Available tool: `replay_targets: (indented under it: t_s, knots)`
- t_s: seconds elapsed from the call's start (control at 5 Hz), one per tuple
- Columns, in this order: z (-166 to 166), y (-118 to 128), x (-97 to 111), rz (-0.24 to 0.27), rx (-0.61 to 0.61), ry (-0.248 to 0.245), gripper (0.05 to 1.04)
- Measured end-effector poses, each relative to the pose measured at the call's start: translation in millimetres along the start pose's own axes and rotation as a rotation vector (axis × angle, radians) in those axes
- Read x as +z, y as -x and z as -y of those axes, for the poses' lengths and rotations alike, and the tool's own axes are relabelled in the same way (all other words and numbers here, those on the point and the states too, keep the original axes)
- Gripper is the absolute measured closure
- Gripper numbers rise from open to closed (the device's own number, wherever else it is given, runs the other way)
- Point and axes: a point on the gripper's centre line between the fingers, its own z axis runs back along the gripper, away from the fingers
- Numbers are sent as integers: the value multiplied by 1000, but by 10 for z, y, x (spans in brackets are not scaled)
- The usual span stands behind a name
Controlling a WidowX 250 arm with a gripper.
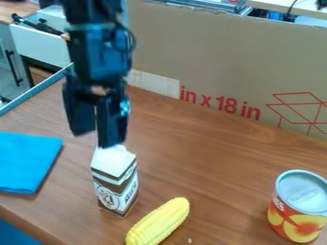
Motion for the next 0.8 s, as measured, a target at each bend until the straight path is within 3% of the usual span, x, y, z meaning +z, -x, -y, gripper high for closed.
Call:
replay_targets:
  t_s: [0.2, 0.4, 0.6, 0.8]
  knots:
    - [-168, 196, 248, 36, 111, -80, 87]
    - [-565, 359, 335, 48, 319, -235, 87]
    - [-979, 536, 319, 41, 419, -284, 87]
    - [-1165, 633, 302, 47, 469, -244, 87]
